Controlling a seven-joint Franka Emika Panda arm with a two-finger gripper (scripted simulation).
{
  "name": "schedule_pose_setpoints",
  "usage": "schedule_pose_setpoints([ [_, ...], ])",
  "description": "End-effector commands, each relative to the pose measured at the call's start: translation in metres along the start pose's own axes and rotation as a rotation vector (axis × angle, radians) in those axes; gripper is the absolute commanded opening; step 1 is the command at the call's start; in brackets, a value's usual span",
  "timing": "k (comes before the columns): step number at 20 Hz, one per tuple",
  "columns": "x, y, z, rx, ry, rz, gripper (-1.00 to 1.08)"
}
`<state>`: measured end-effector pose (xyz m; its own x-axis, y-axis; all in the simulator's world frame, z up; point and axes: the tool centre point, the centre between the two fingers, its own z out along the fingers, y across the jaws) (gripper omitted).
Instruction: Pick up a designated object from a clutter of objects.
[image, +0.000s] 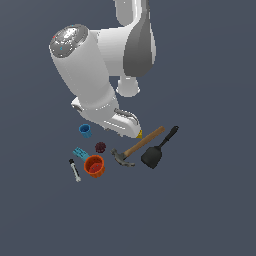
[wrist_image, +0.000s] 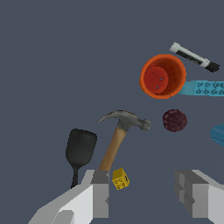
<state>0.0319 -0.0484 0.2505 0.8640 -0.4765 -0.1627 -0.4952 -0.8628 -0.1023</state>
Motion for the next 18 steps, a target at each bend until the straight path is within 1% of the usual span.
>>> schedule_pose_setpoints([
  [1,0.013,0.012,0.016,0.029,-0.040,0.126,0.28],
  [7,0.044,0.044,0.057,0.090,-0.136,0.429,0.28],
  [11,0.060,0.065,0.083,0.122,-0.195,0.614,0.28],
  [14,0.069,0.078,0.099,0.139,-0.231,0.726,0.28],
  [18,0.078,0.092,0.115,0.155,-0.268,0.838,0.28],
])
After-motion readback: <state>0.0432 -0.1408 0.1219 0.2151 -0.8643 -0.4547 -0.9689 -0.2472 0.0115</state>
